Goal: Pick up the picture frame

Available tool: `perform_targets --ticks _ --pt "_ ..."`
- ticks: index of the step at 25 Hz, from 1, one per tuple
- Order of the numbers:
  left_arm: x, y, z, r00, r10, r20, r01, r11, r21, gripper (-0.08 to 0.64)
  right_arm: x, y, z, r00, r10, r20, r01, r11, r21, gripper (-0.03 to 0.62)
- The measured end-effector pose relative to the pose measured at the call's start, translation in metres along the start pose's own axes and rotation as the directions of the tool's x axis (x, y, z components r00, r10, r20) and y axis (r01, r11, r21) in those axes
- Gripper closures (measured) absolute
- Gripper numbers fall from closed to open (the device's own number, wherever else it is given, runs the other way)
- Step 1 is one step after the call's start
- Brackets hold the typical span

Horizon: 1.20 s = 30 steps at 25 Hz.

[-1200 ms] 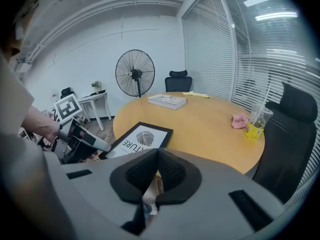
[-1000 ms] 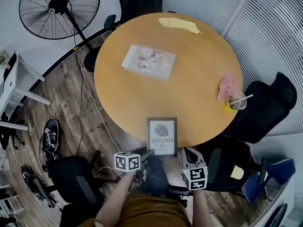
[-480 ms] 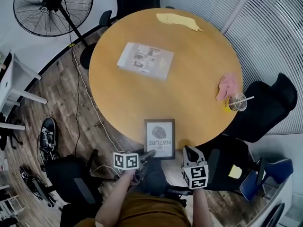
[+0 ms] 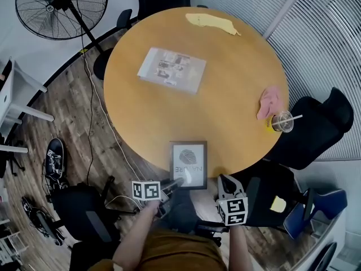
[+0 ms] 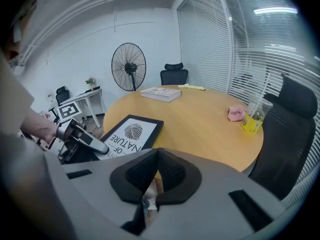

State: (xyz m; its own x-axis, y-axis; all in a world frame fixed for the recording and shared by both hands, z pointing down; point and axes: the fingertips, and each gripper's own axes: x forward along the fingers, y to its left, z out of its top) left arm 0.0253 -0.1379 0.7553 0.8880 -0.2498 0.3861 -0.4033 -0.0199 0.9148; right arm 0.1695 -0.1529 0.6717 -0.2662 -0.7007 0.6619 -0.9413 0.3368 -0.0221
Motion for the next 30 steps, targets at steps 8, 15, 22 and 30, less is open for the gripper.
perform_targets --ticks 8,15,22,30 --pt "0.000 -0.003 -0.001 0.999 -0.034 0.022 0.035 0.998 -0.056 0.453 -0.005 0.000 0.003 1.000 0.006 0.010 -0.006 1.000 0.000 0.580" --pt "-0.002 -0.015 -0.002 0.996 -0.077 0.036 0.080 0.993 -0.084 0.483 -0.019 -0.004 0.005 0.999 -0.017 0.036 0.017 1.000 0.010 0.580" --pt "0.005 -0.045 0.004 0.989 -0.138 0.056 0.143 0.986 -0.083 0.522 -0.034 -0.007 0.008 0.997 -0.043 0.067 0.042 0.999 0.024 0.580" --pt "0.003 -0.059 0.000 0.984 -0.171 0.048 0.175 0.981 -0.088 0.523 -0.050 -0.017 0.010 0.992 -0.080 0.096 0.078 0.996 0.031 0.580"
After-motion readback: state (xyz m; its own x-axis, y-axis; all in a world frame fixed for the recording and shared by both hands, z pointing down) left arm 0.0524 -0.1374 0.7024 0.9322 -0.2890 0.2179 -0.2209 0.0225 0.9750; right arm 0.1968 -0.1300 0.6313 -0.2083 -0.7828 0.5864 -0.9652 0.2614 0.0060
